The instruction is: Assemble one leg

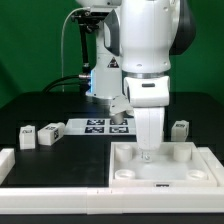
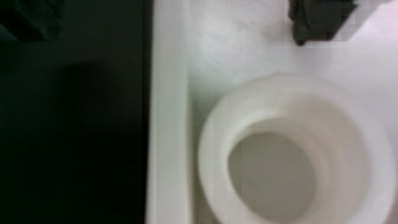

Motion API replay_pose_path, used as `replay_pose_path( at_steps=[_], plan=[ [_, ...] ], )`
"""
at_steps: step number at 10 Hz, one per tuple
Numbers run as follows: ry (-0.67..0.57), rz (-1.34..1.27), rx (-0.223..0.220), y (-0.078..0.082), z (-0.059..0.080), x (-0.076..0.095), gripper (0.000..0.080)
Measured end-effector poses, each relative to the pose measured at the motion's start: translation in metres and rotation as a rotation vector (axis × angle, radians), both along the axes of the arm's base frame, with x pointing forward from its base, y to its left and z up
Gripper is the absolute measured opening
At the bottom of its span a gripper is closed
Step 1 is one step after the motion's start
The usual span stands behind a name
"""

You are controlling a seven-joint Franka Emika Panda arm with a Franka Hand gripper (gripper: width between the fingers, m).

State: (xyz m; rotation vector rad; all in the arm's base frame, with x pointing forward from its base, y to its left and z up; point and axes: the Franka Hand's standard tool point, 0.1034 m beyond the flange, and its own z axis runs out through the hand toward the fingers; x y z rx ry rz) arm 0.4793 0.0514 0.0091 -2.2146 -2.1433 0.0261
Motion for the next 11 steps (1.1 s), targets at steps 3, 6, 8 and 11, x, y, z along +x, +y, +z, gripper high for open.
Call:
replay_pose_path(
  at_steps=[3,6,8,11],
  plan=[
    [0.000,-0.001,0.000,0.000,0.000,0.000,0.0649],
    [-0.057,-0.116,-0.009,-0.010,0.029,-0.024,0.0649],
    [-0.077,-0.276,-0.023,-0.006,0.052,-0.040,0.0649],
    [-0.067,-0.430,-0.019,-0.005,0.049,-0.040,0.0649]
  ],
)
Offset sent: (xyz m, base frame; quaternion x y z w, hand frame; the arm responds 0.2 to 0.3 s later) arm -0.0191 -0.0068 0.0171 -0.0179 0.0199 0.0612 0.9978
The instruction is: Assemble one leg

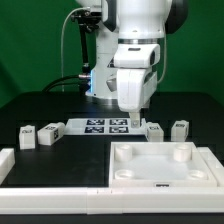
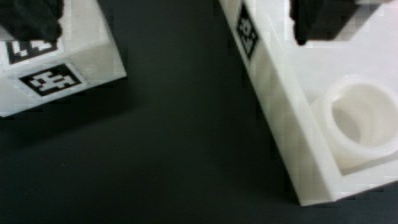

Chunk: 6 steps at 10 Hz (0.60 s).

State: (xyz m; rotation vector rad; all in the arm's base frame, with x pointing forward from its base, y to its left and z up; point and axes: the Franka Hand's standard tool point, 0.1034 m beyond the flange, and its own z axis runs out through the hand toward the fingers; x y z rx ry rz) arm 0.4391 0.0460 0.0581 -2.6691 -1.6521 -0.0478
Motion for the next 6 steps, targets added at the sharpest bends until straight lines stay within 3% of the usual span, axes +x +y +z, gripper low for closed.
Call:
replay_pose_path(
  at_steps=[3,6],
  plan=[
    [0.007,-0.234,0.013,0.001,0.000,-0.001,0.0649],
    [-0.010,-0.772,0.074,0.014,-0.004,-0.019,0.0649]
  ],
)
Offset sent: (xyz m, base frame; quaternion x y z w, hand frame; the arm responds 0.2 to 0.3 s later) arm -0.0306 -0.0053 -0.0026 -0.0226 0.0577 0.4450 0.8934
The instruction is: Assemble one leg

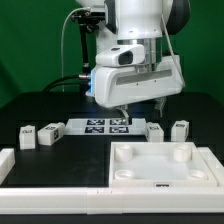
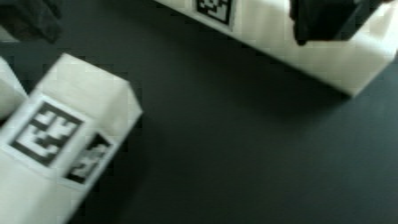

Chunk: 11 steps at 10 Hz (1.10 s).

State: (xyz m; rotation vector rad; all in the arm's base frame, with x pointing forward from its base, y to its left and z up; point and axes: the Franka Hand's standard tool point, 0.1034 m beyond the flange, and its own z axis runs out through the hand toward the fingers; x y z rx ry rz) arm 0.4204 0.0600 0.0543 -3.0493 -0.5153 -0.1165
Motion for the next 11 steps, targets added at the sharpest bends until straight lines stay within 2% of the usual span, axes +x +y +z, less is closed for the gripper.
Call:
replay_pose_path(
  at_steps=[3,5,6,11],
  plan=[
    [0.050,-0.462,0.047,0.029,-0.004,-0.011,0.0649],
    [0.077,-0.681,0.070,0.046,-0.006,-0.017,0.0649],
    [0.088,-0.782,0.082,0.050,-0.006,-0.018,0.0649],
    [0.115,-0.748,0.075,0.048,-0.006,-0.017,0.0649]
  ],
)
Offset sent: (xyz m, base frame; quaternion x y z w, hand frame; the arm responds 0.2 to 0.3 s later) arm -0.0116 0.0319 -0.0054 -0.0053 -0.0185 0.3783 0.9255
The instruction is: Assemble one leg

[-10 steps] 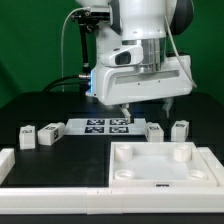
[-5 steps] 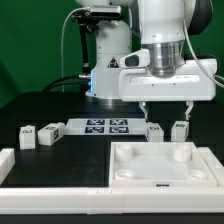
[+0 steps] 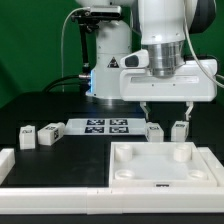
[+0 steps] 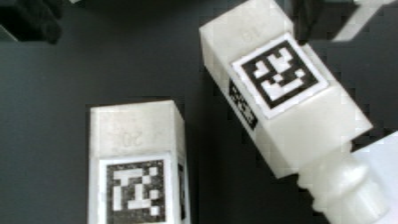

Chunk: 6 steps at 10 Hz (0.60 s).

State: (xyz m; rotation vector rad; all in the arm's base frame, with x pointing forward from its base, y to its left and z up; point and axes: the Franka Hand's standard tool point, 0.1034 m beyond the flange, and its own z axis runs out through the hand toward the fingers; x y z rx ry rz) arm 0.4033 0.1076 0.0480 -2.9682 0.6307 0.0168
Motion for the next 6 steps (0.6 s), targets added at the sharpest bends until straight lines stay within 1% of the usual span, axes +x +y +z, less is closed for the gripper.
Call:
replay_pose_path(
  at_steps=[1,2,3,4,6],
  plan=[
    [0.113,0.041,0.024,-0.003,-0.003,-0.010,0.0649],
    [0.206,0.039,0.054,0.000,0.001,-0.010,0.0649],
    [0.254,0.047,0.070,0.004,0.005,-0.009,0.0649],
    [0.349,0.064,0.101,0.006,0.009,-0.016,0.0649],
    [0.517,0.077,0.166,0.011,0.011,-0.019,0.0649]
  ],
)
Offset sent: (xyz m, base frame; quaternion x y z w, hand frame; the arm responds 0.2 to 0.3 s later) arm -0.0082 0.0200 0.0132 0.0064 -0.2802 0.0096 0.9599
